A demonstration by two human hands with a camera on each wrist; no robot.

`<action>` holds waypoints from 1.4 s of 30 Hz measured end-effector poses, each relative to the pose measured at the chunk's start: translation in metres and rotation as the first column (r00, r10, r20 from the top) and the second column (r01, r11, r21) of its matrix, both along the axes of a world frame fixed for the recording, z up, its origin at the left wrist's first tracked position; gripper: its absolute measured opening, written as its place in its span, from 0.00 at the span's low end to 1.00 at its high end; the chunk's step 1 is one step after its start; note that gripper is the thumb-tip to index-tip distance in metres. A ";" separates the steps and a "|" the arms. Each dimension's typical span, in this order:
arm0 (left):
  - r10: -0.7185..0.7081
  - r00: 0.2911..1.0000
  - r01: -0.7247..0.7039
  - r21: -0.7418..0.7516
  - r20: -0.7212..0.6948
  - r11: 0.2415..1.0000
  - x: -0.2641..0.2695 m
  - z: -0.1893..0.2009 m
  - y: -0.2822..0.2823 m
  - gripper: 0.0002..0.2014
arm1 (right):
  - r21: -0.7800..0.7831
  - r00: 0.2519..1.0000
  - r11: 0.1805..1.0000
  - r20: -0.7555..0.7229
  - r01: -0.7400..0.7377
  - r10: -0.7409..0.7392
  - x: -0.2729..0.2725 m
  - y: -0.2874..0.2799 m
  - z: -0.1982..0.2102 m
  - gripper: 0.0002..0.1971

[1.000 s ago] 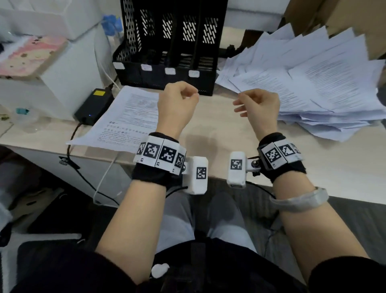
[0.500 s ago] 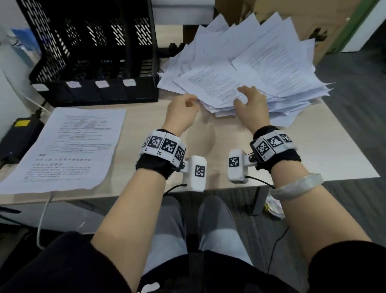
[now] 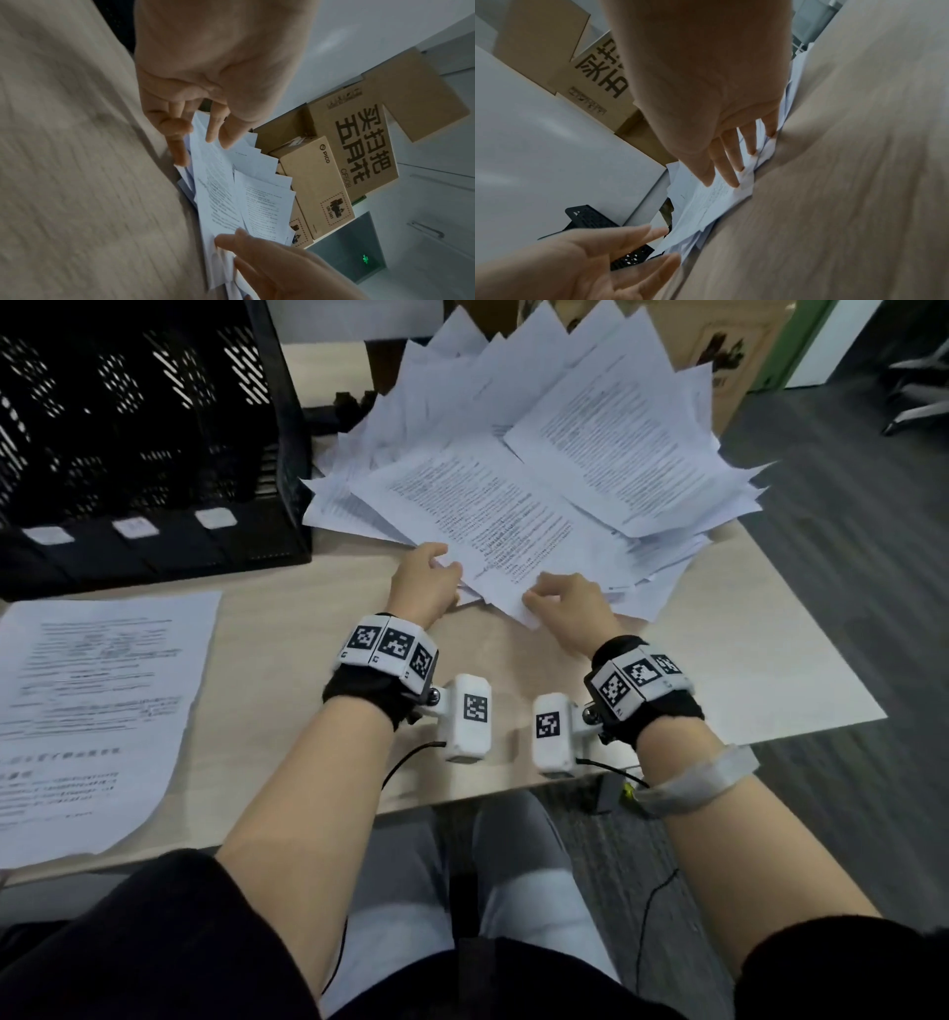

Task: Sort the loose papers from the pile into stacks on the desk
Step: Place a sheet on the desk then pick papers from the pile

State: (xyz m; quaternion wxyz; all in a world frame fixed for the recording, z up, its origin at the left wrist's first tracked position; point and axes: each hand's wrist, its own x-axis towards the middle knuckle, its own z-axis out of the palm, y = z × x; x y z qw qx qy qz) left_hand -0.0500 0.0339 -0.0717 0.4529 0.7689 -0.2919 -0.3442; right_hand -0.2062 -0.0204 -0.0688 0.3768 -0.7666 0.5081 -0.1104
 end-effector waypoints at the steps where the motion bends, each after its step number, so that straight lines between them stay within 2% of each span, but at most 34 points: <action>1: 0.004 1.000 -0.003 0.012 -0.008 1.000 0.000 -0.001 -0.001 0.19 | 0.001 1.000 1.000 0.006 0.002 -0.002 -0.001 -0.001 -0.001 0.15; 3: 0.025 1.000 -0.025 0.027 -0.001 0.999 -0.001 -0.002 -0.003 0.08 | 0.002 1.000 1.000 0.012 -0.011 0.011 -0.003 -0.003 -0.002 0.14; 4: 0.052 0.999 -0.052 0.026 0.007 0.998 -0.002 -0.002 -0.004 0.07 | 0.001 1.000 1.000 0.011 -0.021 0.021 -0.003 -0.004 -0.003 0.14; 5: 0.074 0.997 -0.074 0.020 0.010 0.997 0.000 -0.005 -0.007 0.12 | 0.003 1.000 1.000 0.010 -0.029 0.029 -0.003 -0.004 -0.004 0.14; 6: 0.105 0.994 -0.105 0.016 0.015 0.994 0.000 -0.006 -0.008 0.12 | 0.002 0.999 0.999 0.010 -0.032 0.032 -0.003 -0.004 -0.006 0.15; 8: 0.162 0.987 -0.162 -0.021 0.013 0.987 -0.003 -0.001 -0.010 0.04 | -0.010 0.999 0.999 0.015 -0.031 0.031 -0.003 -0.004 -0.009 0.15; 11: 0.202 0.975 -0.190 -0.120 0.092 0.974 -0.003 0.000 -0.017 0.12 | -0.030 1.000 0.999 0.012 -0.022 0.023 -0.002 -0.004 -0.014 0.16; 12: 0.179 0.980 -0.168 -0.120 0.086 0.978 -0.005 0.002 -0.018 0.12 | -0.023 1.000 1.000 0.019 -0.016 0.016 -0.002 -0.004 -0.015 0.16; 14: 0.121 0.991 -0.117 -0.073 0.059 0.991 -0.010 0.005 -0.020 0.04 | -0.015 0.999 1.000 0.029 -0.012 0.012 -0.002 -0.004 -0.015 0.16; 17: 0.100 0.995 -0.100 -0.015 0.026 0.995 -0.012 0.010 -0.019 0.06 | -0.036 1.000 0.999 0.008 -0.022 0.022 -0.002 -0.005 -0.016 0.16; 19: 0.112 0.992 -0.111 -0.012 0.056 0.994 -0.009 0.006 -0.022 0.19 | -0.030 1.000 0.999 0.010 -0.021 0.022 -0.001 -0.005 -0.017 0.16; 20: 0.115 0.991 -0.115 -0.011 0.060 0.993 -0.006 0.003 -0.023 0.22 | -0.024 1.000 1.000 0.009 -0.019 0.019 -0.001 -0.005 -0.018 0.17; 22: 0.136 0.988 -0.135 -0.027 0.071 0.991 -0.004 0.001 -0.024 0.20 | -0.016 1.000 1.000 -0.004 -0.013 0.013 -0.001 -0.006 -0.018 0.18; 23: 0.143 0.984 -0.142 -0.021 0.103 0.990 -0.006 0.002 -0.022 0.12 | -0.014 1.000 1.000 -0.009 -0.014 0.014 -0.001 -0.007 -0.018 0.18; 24: 0.167 0.978 -0.165 -0.024 0.128 0.986 -0.005 -0.001 -0.025 0.18 | -0.013 1.000 1.000 -0.011 -0.019 0.019 -0.001 -0.007 -0.017 0.18; 25: 0.161 0.972 -0.164 0.004 0.172 0.986 -0.009 0.002 -0.023 0.18 | -0.011 1.000 1.000 -0.012 -0.021 0.021 -0.001 -0.007 -0.017 0.18; 28: 0.122 0.966 -0.133 0.032 0.226 0.991 -0.012 0.002 -0.027 0.11 | -0.019 0.999 1.000 -0.025 -0.020 0.019 -0.001 -0.005 -0.016 0.18; 29: 0.119 0.962 -0.125 0.008 0.247 0.992 -0.014 0.004 -0.027 0.08 | -0.016 0.999 1.000 -0.025 -0.020 0.020 -0.001 -0.005 -0.016 0.17; 31: 0.176 0.951 -0.153 -0.106 0.253 0.983 -0.014 0.006 -0.028 0.13 | 0.008 0.999 0.999 -0.004 -0.039 0.039 -0.003 -0.005 -0.015 0.17; 34: 0.297 0.933 -0.240 -0.266 0.200 0.934 -0.016 0.016 -0.023 0.15 | 0.041 0.997 0.998 0.061 -0.054 0.051 -0.007 -0.006 -0.010 0.18; 37: 0.391 0.911 -0.319 -0.377 0.131 0.869 -0.014 0.024 -0.014 0.13 | -0.017 0.993 0.999 0.112 -0.040 0.042 -0.009 -0.005 -0.001 0.18; 39: 0.458 0.879 -0.359 -0.448 0.132 0.819 -0.010 0.030 -0.005 0.12 | -0.087 0.983 0.996 0.182 0.013 0.003 -0.010 -0.003 0.004 0.16; 42: 0.538 0.834 -0.395 -0.544 0.125 0.740 -0.004 0.040 0.015 0.16 | -0.175 0.937 0.971 0.334 0.164 -0.099 -0.009 0.003 0.010 0.14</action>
